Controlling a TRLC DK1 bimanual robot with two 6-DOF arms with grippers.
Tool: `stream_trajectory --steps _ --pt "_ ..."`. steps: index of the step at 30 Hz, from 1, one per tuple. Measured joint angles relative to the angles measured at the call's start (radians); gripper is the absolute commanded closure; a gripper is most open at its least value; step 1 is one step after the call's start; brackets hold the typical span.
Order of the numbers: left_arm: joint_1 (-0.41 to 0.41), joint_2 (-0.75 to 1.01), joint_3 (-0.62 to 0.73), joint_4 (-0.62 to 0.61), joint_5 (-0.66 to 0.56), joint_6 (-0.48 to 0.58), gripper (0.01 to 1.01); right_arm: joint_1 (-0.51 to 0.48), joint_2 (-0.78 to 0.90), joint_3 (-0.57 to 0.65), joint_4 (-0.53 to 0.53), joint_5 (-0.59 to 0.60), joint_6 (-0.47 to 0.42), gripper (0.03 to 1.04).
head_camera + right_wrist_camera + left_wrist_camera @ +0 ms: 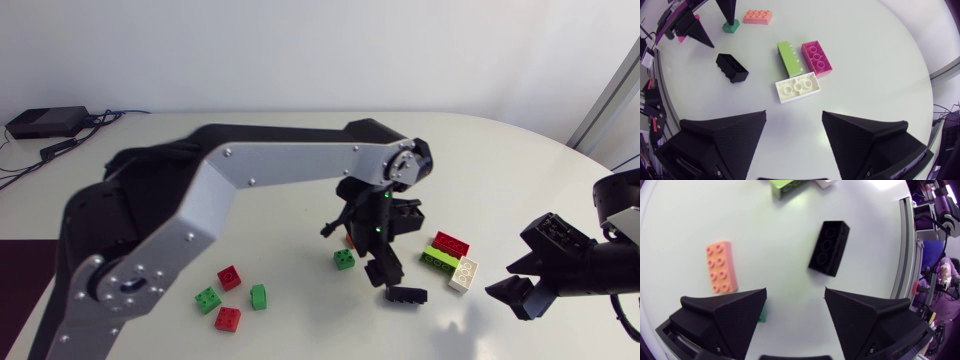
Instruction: Sort duplo bricks by size, large to the right and small to the left
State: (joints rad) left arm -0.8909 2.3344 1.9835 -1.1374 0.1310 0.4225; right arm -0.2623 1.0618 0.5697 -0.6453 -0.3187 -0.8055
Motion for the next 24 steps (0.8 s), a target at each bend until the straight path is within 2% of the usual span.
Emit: stream_trajectory --steps 5,8,13,21,24 --pt "0.105 -0.079 -0.113 0.039 -0.019 0.008 0.107 0.0 0.0 0.0 0.0 0.0 0.0 0.25" --pt "0.14 -0.095 -0.151 0.047 -0.03 0.013 0.12 0.001 0.0 0.0 0.0 0.0 0.0 0.25" --pt "0.115 -0.095 -0.164 0.053 -0.031 0.014 0.126 0.015 0.001 0.0 0.0 0.0 0.001 0.25" --pt "0.078 -0.035 -0.097 0.01 -0.03 0.014 0.254 0.02 0.001 0.0 0.0 0.0 0.001 0.25" --pt "0.079 -0.004 -0.066 -0.009 -0.03 0.014 0.267 0.02 0.001 0.0 0.0 0.0 0.001 0.25"
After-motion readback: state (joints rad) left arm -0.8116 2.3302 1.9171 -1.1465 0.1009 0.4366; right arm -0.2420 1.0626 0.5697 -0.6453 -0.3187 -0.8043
